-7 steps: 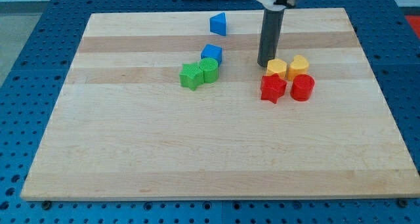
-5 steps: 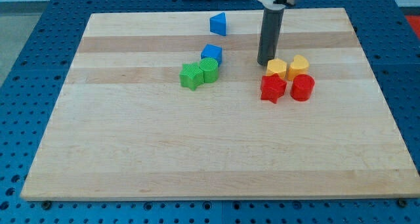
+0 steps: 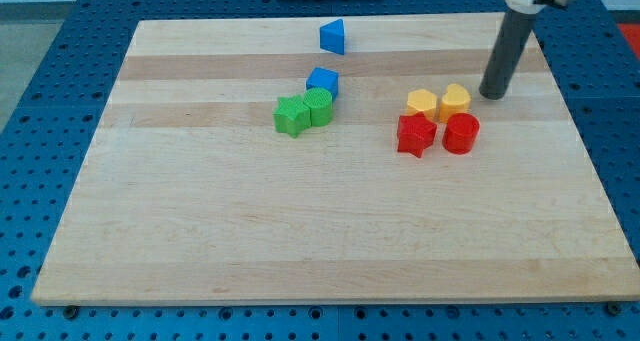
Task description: Push the yellow heart towards the blue triangle
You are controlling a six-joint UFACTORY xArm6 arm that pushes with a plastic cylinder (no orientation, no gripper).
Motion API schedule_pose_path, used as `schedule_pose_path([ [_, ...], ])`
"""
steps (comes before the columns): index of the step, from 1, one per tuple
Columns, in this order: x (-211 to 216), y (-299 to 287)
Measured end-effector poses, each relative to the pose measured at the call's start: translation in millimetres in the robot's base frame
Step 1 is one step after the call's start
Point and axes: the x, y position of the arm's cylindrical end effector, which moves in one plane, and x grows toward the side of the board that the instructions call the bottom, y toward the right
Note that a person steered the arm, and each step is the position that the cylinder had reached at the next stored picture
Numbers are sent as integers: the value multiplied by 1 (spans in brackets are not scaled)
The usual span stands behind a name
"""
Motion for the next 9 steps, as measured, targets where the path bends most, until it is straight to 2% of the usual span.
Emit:
schedule_pose_path([
  [3, 61, -15],
  [4, 56, -32],
  [6, -42, -70],
  [8, -45, -71],
  [9, -42, -45],
])
